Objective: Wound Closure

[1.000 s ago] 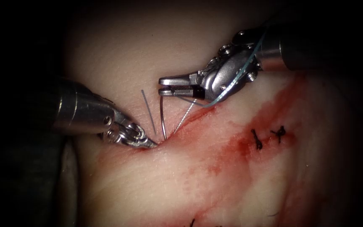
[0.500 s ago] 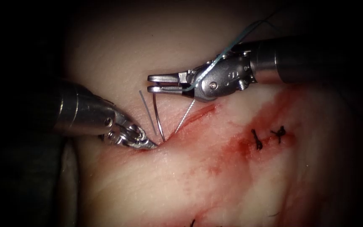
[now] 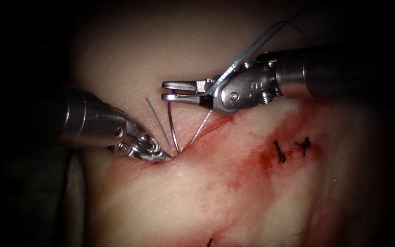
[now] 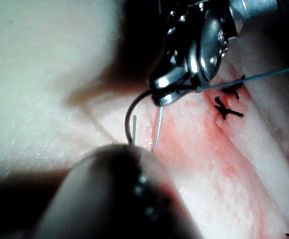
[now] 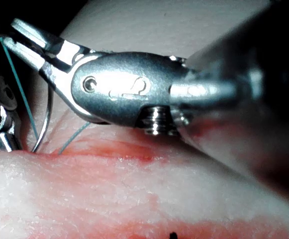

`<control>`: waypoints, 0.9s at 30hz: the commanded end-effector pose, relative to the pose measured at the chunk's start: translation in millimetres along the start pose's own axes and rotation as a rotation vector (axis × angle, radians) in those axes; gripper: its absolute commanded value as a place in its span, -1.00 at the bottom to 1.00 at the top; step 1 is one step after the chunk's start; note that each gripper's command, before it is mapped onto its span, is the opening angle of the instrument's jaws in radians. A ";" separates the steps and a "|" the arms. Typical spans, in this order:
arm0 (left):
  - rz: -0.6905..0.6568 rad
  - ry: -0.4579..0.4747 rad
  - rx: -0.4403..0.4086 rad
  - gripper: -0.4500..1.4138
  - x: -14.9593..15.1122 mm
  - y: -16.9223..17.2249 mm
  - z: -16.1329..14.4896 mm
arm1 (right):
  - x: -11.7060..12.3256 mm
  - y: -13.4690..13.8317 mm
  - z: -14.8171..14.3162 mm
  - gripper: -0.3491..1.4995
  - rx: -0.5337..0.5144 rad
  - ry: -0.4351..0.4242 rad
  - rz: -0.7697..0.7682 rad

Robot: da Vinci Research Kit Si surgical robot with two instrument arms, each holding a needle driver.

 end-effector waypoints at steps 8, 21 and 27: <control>0.003 0.000 -0.001 -1.00 0.1 -0.2 0.8 | 0.1 0.3 0.9 -1.00 -0.042 0.006 -0.007; 0.002 0.004 -0.001 -1.00 0.1 -0.1 0.9 | 0.3 0.9 1.0 -1.00 -0.057 0.004 -0.004; 0.002 0.003 -0.001 -1.00 0.1 0.0 0.9 | 0.3 1.2 0.9 -1.00 -0.074 0.004 -0.005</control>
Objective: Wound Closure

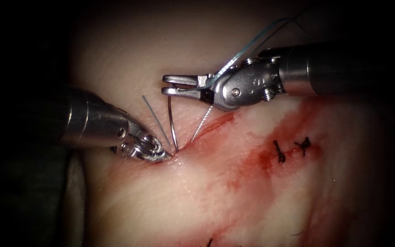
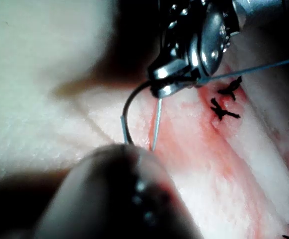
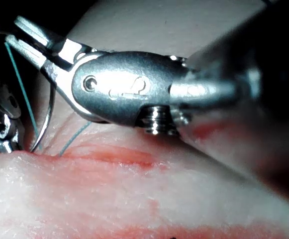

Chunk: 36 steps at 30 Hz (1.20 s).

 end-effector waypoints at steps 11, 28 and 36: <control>-0.001 -0.002 -0.001 -1.00 0.2 -0.2 0.5 | -0.1 -0.1 1.1 -1.00 -0.015 -0.016 0.057; -0.003 0.000 -0.001 -1.00 0.2 0.0 0.7 | 0.7 -0.1 1.4 -1.00 -0.069 -0.066 0.189; -0.003 0.000 -0.001 -1.00 0.1 0.1 0.8 | 0.8 0.7 1.2 -1.00 -0.113 -0.081 0.151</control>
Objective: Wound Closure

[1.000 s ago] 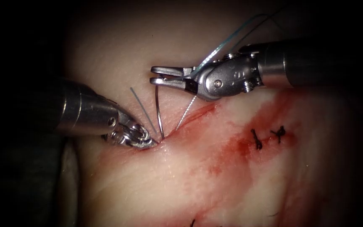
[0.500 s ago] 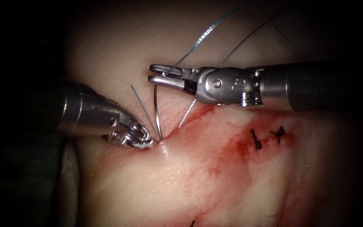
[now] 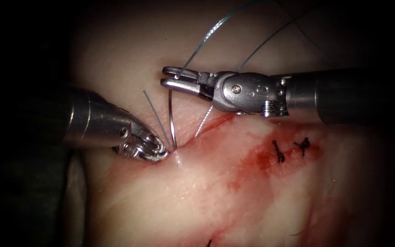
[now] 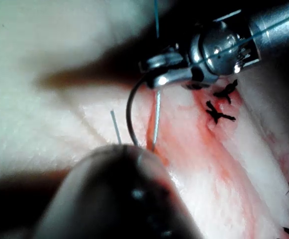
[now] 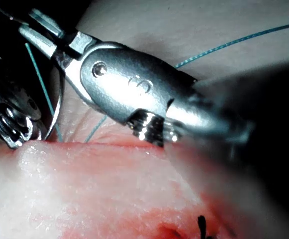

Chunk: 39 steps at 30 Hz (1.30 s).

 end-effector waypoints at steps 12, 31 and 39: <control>0.000 -0.001 0.000 -1.00 0.2 -0.3 0.6 | -0.5 0.9 0.7 -1.00 -0.005 0.003 -0.045; 0.000 -0.001 0.000 -1.00 0.2 -0.3 0.6 | 0.0 0.7 0.8 -1.00 -0.042 -0.010 -0.050; 0.000 -0.004 0.000 -1.00 0.2 -0.3 0.6 | 0.3 0.7 0.6 -1.00 -0.052 -0.034 -0.015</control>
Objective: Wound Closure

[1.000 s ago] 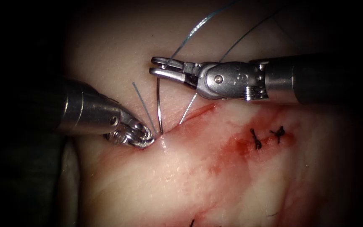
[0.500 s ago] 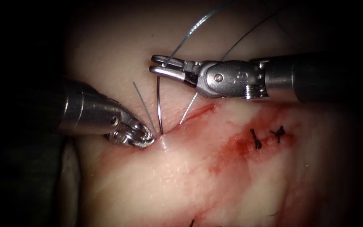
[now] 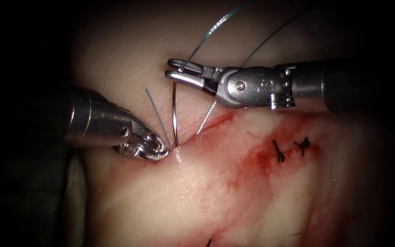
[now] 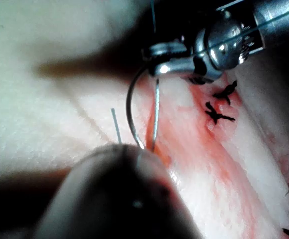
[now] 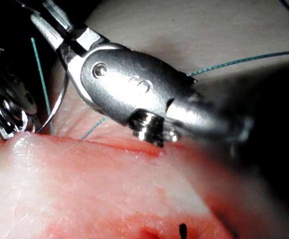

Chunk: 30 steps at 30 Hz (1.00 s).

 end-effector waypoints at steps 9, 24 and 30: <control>0.000 -0.001 0.000 -1.00 0.2 -0.3 0.7 | 0.0 -0.1 0.9 -1.00 -0.002 -0.008 0.051; 0.005 -0.002 -0.001 -1.00 0.1 -0.1 0.8 | 0.2 -0.2 0.8 -1.00 -0.095 -0.032 0.132; 0.005 -0.002 -0.001 -1.00 0.1 -0.1 0.8 | 0.1 0.3 0.5 -1.00 -0.110 -0.037 0.118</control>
